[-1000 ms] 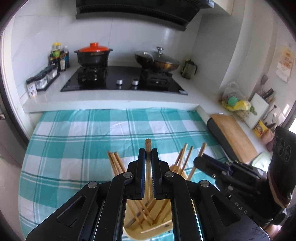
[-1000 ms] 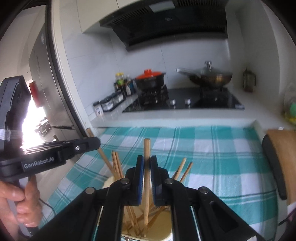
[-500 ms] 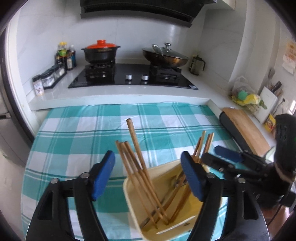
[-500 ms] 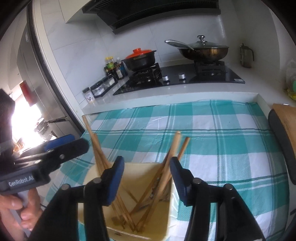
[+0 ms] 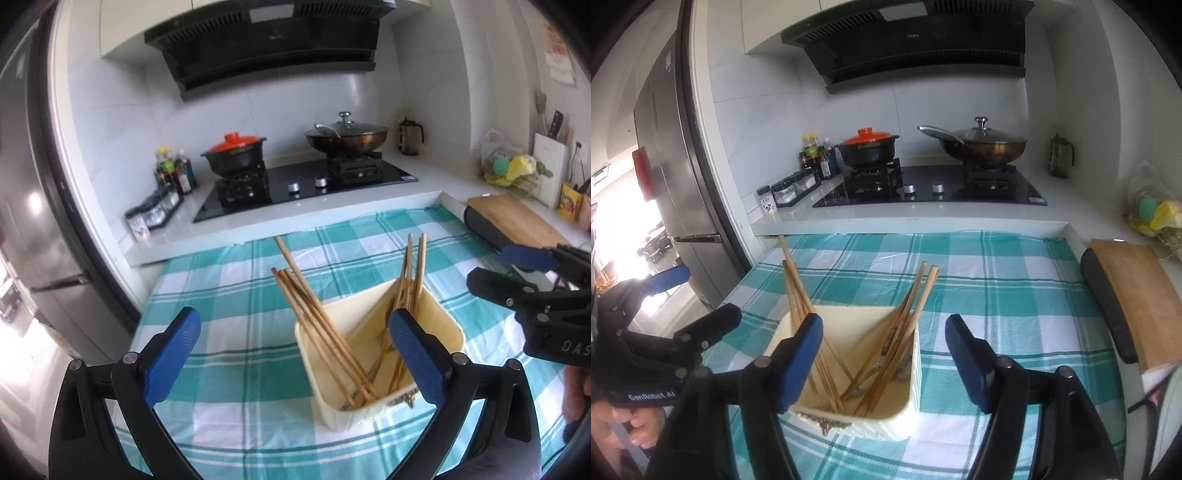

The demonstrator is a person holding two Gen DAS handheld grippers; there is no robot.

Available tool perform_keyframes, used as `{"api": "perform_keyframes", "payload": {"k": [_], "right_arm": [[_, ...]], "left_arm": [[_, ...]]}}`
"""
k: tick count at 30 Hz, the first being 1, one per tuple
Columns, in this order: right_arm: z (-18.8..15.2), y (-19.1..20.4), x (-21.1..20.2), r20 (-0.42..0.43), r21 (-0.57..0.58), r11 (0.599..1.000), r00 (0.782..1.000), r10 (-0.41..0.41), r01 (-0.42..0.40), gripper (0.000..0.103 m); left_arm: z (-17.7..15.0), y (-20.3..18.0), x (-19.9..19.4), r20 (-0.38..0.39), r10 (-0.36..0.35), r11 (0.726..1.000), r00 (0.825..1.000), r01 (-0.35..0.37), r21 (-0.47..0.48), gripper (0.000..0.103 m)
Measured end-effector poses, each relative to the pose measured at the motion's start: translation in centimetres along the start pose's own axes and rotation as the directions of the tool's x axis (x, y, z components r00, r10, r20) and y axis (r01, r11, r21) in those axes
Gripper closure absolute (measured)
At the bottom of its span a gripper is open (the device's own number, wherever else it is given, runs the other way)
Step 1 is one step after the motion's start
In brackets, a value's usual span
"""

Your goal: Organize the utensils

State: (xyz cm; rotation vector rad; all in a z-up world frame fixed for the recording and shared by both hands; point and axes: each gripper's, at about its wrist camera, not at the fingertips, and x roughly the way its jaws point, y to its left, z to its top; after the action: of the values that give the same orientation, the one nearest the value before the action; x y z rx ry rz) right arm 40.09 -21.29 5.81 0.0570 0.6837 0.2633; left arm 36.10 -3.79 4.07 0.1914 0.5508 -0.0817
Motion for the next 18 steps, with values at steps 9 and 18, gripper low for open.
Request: {"api": "perform_keyframes", "payload": {"k": [9,18], "right_arm": [[-2.9,1.9,-8.2,0.033,-0.036,0.996,0.997,-0.076,0.077,0.011],[-7.6,4.4,-15.2,0.112,-0.018,0.995,0.989,-0.094,0.096,0.008]], "left_arm": [[-3.6,0.2,-7.6,0.089,-0.037,0.996,0.995,0.043,-0.073,0.001],[-8.2,-0.5,-11.5,0.017,-0.029,0.994,0.999,0.03,-0.109,0.001]]}}
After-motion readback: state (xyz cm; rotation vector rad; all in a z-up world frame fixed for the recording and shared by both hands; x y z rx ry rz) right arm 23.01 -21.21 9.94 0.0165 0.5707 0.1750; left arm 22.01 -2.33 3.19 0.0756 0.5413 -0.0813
